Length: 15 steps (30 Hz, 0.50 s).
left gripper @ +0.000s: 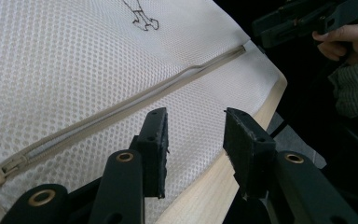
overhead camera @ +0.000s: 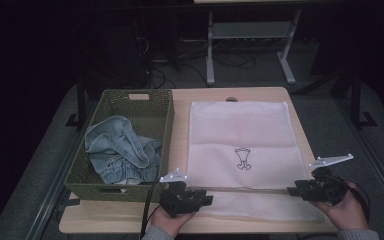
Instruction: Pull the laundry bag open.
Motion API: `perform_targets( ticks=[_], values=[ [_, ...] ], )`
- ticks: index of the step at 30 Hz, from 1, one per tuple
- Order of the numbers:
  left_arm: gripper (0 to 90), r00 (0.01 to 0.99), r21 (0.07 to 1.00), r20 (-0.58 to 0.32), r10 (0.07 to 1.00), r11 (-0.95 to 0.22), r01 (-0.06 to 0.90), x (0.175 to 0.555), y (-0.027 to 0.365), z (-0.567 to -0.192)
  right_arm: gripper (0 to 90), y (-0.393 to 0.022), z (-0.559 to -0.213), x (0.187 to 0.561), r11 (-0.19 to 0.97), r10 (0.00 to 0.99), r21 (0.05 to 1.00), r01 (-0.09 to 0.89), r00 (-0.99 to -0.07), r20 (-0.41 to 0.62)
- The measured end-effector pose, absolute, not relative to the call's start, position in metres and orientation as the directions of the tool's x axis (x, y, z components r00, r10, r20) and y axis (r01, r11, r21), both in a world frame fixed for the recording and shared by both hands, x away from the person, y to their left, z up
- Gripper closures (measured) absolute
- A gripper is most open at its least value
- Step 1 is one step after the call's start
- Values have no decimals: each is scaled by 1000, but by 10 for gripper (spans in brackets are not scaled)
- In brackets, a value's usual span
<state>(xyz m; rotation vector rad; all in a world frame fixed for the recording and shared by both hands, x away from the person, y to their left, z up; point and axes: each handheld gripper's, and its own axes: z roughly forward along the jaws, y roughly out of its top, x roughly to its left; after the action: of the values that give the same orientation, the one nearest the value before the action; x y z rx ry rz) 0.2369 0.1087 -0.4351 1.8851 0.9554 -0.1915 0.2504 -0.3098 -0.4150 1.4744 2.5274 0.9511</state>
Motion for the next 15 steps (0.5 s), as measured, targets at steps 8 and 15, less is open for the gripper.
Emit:
perform_targets(
  ticks=[8, 15],
  values=[
    [574, 685, 689, -514, 516, -227, 688, 242, 107, -428, 485, -298, -415, 255, 372, 787, 549, 748, -568, 241],
    [525, 679, 679, -523, 515, -230, 698, 245, 107, -425, 459, -286, -414, 260, 390, 771, 563, 729, -593, 234]
  ],
)
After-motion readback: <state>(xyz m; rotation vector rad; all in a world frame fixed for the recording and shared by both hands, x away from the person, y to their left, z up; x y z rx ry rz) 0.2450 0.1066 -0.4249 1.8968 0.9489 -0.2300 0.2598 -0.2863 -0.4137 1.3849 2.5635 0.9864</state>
